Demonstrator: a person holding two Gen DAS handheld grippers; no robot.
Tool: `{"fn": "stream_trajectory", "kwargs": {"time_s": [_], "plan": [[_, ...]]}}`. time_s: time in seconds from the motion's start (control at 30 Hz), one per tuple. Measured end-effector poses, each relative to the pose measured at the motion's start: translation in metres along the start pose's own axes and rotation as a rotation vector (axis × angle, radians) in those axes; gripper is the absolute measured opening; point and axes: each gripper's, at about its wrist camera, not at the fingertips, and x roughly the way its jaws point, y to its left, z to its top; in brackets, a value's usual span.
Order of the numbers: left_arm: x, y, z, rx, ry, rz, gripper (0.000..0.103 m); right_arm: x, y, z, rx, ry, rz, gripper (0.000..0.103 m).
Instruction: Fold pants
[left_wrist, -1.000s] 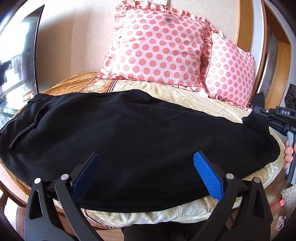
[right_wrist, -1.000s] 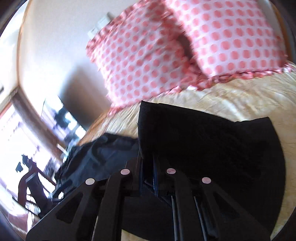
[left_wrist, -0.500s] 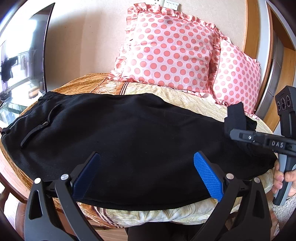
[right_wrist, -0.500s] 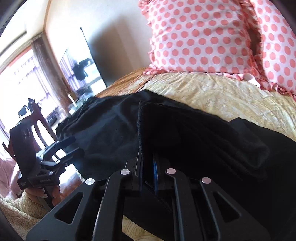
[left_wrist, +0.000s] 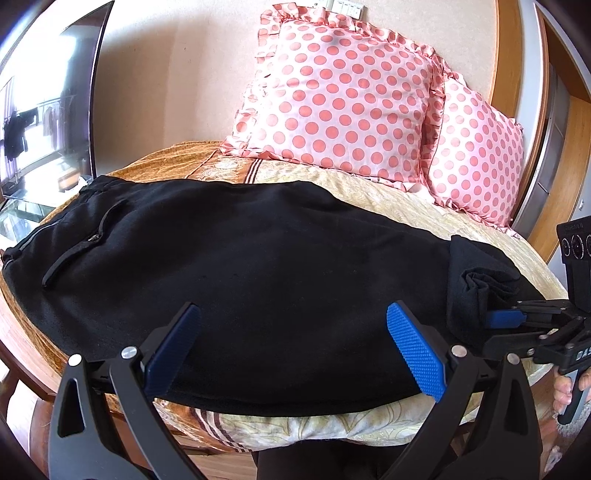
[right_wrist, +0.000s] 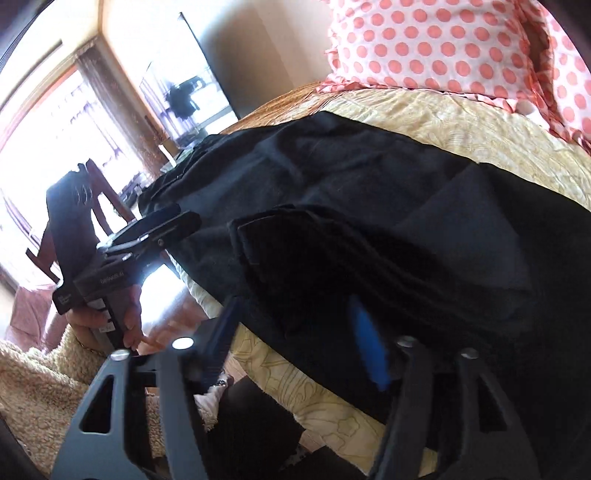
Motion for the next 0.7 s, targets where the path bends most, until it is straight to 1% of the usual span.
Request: {"fn": "stream_trajectory", "kwargs": {"time_s": [0.1,0.13,0.2,0.23,0.3,0.37,0.4,0.47,0.57,0.63,0.7], "plan": [[-0.001,0.0,0.0,0.005,-0.002,-0.001,0.101,-0.017,-0.015,-0.002,0.117,-0.049,0.055,0.077],[-0.001,0.001,0.0,0.003,-0.003,-0.003,0.101,-0.018,-0.022,-0.001,0.16,-0.047,0.074,0.077],[0.0,0.002,0.0,-0.003,-0.001,-0.007,0.101,-0.015,-0.034,-0.001,0.225,-0.023,0.077,0.077],[0.0,0.003,0.0,-0.005,-0.001,-0.008,0.101,-0.014,-0.038,0.001,0.234,-0.019,0.057,0.077],[0.0,0.003,0.0,-0.008,-0.001,-0.008,0.101,-0.014,-0.043,0.013,0.228,-0.042,-0.011,0.077],[-0.001,0.003,0.001,-0.008,-0.004,-0.006,0.101,-0.013,-0.04,0.032,0.18,-0.097,-0.084,0.077],[-0.002,0.003,0.001,-0.009,-0.004,-0.004,0.101,-0.011,-0.034,0.043,0.145,-0.129,-0.094,0.077],[-0.004,0.004,0.001,-0.01,-0.005,0.0,0.101,-0.009,-0.025,0.058,0.092,-0.18,-0.061,0.077],[-0.011,0.007,0.001,-0.007,-0.018,0.015,0.101,-0.011,-0.021,0.063,0.103,-0.239,0.002,0.077],[-0.015,0.012,0.0,-0.006,-0.03,0.035,0.101,-0.013,-0.022,0.057,0.102,-0.238,-0.019,0.077],[-0.016,0.018,0.0,-0.018,-0.036,0.044,0.101,-0.01,-0.019,0.047,0.074,-0.209,-0.053,0.077]]}}
